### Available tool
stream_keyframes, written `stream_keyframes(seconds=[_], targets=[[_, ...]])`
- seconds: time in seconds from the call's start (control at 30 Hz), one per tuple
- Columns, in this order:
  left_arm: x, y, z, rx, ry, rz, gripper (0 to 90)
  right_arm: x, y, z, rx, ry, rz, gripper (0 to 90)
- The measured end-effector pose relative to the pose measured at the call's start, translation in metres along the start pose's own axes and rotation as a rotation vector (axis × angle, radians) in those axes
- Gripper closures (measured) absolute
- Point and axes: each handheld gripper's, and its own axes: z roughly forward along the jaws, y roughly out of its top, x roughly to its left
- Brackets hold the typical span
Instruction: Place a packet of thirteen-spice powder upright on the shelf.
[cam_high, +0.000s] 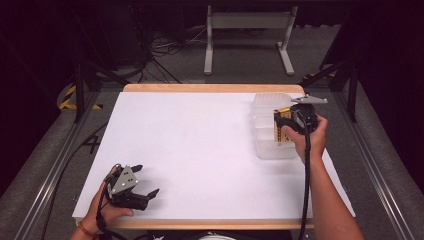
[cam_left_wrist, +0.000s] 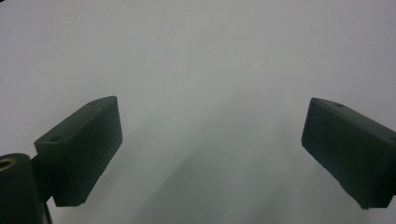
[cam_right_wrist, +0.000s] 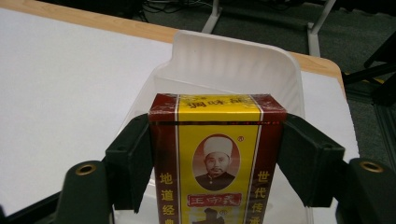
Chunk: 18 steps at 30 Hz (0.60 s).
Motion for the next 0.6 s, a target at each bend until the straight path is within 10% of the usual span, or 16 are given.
stream_keyframes(seconds=[0.6], targets=[[0.0, 0.0, 0.001, 0.001, -0.002, -0.004, 5.9, -0.001, -0.013, -0.008, 0.009, 0.005, -0.041, 32.2]])
